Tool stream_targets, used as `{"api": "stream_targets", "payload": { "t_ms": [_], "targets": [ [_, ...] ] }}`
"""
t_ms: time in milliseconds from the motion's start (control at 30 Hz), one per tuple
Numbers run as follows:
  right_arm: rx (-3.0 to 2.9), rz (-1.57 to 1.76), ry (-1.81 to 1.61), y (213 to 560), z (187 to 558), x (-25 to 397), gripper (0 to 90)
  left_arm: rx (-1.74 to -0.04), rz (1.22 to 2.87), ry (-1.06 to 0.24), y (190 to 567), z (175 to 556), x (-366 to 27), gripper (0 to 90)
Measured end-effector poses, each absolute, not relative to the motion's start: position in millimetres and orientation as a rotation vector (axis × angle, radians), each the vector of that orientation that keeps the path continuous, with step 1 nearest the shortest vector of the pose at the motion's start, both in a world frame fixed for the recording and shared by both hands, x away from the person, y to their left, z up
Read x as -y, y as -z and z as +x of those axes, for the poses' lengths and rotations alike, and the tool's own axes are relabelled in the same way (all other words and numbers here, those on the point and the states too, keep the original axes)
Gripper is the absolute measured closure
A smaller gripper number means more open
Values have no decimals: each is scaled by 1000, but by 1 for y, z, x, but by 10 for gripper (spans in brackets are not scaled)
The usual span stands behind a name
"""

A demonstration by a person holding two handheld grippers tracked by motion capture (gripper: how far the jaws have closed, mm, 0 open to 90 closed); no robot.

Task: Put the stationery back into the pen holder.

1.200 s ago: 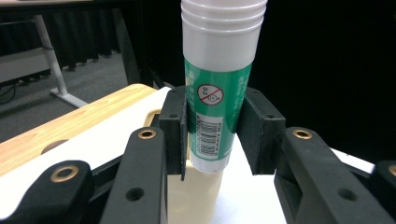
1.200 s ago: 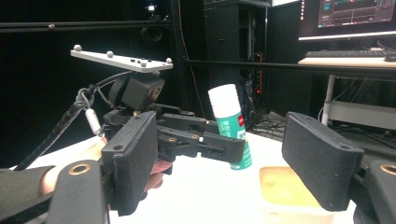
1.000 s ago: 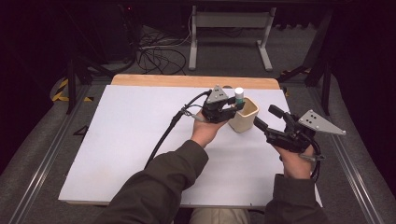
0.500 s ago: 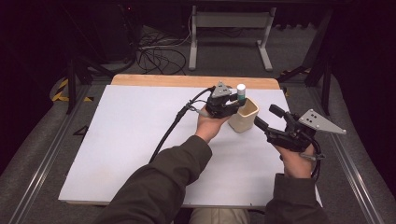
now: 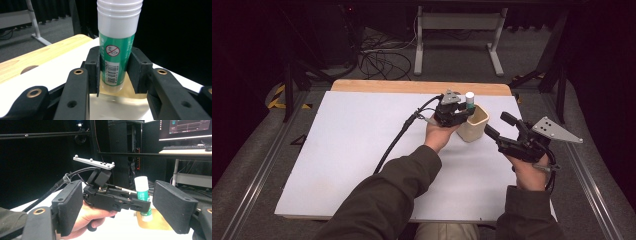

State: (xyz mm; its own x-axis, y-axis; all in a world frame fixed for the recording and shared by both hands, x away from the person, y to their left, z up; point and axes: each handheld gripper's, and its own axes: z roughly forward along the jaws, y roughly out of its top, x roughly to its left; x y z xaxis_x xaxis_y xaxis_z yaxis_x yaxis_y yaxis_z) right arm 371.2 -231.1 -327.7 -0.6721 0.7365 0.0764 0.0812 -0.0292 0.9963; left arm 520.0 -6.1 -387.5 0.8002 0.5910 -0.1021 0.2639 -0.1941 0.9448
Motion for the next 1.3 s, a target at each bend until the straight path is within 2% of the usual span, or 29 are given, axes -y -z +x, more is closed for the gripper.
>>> {"api": "stream_targets", "payload": {
  "t_ms": [1300],
  "targets": [
    [-1757,855,-1754,327,371,234,251,-685,1799,-332,404,524,20,639]
  ]
}}
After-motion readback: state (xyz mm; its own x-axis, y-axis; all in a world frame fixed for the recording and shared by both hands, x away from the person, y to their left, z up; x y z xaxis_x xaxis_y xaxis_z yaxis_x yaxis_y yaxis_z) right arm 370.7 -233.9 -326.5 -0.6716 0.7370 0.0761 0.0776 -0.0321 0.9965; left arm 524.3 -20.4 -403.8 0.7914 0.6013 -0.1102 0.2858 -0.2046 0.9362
